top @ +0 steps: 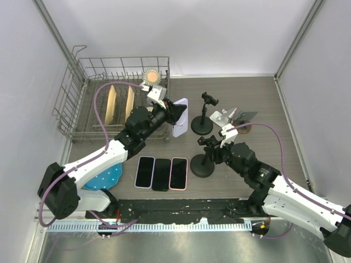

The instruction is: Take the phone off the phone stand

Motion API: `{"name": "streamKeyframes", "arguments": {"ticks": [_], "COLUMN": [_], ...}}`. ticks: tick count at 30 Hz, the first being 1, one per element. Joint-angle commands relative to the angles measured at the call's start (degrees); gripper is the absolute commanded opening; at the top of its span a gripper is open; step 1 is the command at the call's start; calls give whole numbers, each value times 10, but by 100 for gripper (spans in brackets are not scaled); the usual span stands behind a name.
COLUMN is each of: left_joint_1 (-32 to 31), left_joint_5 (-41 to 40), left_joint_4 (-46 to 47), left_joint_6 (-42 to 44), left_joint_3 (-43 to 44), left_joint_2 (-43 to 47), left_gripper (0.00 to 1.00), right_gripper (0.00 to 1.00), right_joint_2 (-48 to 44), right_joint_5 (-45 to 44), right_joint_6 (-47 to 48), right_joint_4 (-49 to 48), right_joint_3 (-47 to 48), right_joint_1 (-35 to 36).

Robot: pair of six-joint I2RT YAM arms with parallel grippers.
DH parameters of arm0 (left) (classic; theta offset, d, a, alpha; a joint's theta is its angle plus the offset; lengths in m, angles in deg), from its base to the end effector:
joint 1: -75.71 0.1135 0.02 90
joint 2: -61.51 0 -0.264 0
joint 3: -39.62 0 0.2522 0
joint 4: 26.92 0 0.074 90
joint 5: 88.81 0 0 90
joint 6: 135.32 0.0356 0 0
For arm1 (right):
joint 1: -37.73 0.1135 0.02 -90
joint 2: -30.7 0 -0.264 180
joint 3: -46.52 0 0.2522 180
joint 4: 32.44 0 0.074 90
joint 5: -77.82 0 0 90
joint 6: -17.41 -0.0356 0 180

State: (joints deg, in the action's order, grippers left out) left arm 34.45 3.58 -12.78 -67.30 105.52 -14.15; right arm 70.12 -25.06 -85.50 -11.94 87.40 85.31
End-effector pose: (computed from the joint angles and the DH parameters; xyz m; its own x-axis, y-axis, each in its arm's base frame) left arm 0.2339 -0.2071 0.3349 -0.2051 -0.3176 -0.9258 0.6615 0.6522 -0.3702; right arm 0.1212 0.1208 0.2521 -0.3435 -0.0531 -0.9376 -0.5137 0.8464 0.1403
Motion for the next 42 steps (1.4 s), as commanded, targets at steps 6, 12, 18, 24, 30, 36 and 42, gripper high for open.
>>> {"name": "streamKeyframes", "arguments": {"ticks": [6, 12, 18, 24, 30, 36, 42], "left_joint_1": [-30, -30, -30, -30, -27, -28, -28], "left_joint_5": [-80, -121, -165, -193, -186, -200, -201], "left_joint_4": [-161, -318, -434, -387, -333, -318, -311], "left_joint_6": [-58, -32, 48, 152, 166, 167, 156], "left_joint_3": [38, 95, 134, 50, -28, -42, -47], "left_joint_2": [116, 176, 249, 330, 359, 365, 363], "left_gripper": [0, 0, 0, 0, 0, 0, 0], "right_gripper": [1, 1, 1, 1, 1, 1, 1], "right_joint_2": [1, 53, 107, 178, 274, 368, 427], "right_joint_5": [-149, -238, -199, -145, -128, -123, -111], "right_joint_6": [26, 72, 68, 53, 71, 82, 96], "right_joint_4": [-20, -86, -174, -282, -360, -438, -483], "right_joint_3": [10, 15, 7, 12, 45, 78, 115], "right_joint_1": [2, -16, -112, -194, -230, -252, -255]}}
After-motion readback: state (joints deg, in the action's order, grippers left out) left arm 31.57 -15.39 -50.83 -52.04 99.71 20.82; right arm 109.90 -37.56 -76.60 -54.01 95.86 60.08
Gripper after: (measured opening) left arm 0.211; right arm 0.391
